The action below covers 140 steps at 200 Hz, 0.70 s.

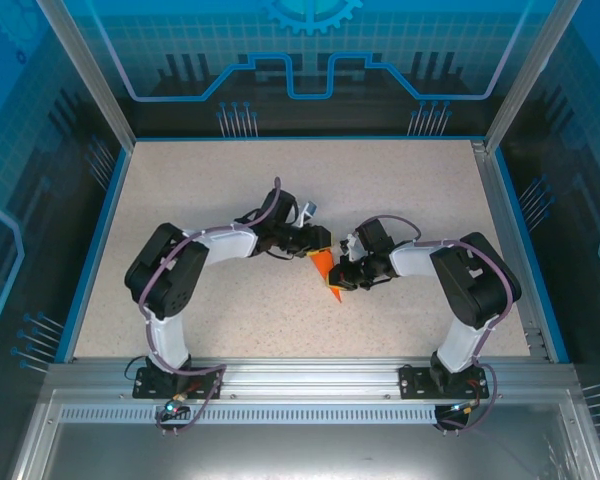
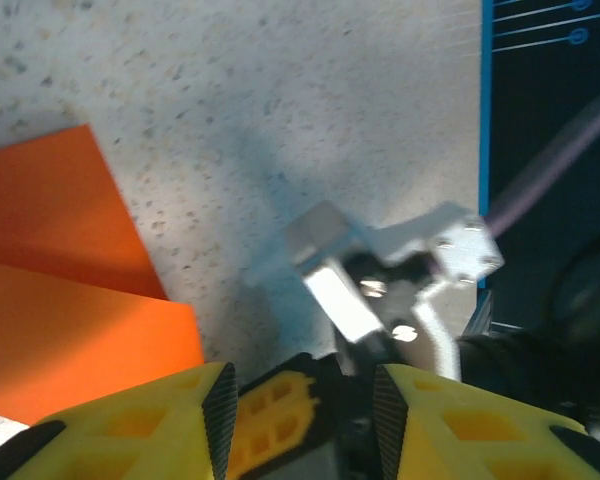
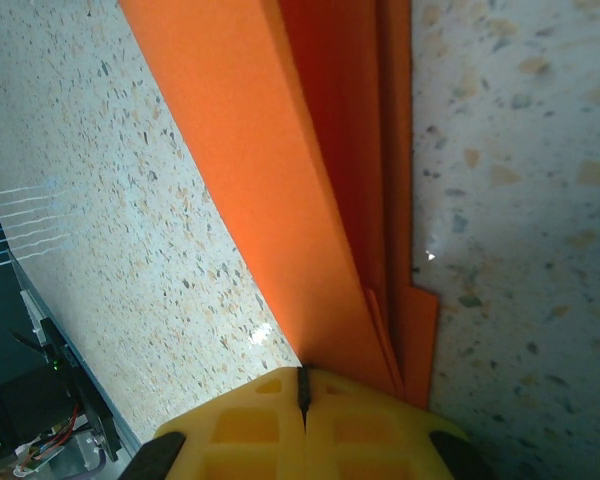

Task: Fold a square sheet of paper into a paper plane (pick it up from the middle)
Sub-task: Fold the wing for the fifth time at the center of the table.

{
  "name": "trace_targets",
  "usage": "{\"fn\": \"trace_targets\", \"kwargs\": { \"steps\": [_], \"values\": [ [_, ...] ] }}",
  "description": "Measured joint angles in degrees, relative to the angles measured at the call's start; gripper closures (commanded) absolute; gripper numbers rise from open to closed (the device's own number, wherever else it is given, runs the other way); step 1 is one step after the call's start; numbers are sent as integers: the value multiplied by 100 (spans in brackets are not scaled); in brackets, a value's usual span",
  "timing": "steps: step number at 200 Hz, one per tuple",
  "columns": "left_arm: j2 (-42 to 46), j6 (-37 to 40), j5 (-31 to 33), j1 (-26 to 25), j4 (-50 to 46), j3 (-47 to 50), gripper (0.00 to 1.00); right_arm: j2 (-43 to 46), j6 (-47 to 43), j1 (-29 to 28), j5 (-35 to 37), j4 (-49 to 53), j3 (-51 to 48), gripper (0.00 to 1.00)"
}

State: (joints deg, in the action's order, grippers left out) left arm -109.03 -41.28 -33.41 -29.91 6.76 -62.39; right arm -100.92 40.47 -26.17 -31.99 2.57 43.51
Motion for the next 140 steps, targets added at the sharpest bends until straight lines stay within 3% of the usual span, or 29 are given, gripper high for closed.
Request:
{"fn": "trace_targets", "kwargs": {
  "steps": [58, 140],
  "values": [
    [-608, -90, 127, 0, 103, 0, 58, 76, 109, -2, 0, -87, -83, 99],
    [-621, -127, 229, 7, 63, -7, 60, 756, 131, -2, -35, 144, -236, 93]
  ]
}}
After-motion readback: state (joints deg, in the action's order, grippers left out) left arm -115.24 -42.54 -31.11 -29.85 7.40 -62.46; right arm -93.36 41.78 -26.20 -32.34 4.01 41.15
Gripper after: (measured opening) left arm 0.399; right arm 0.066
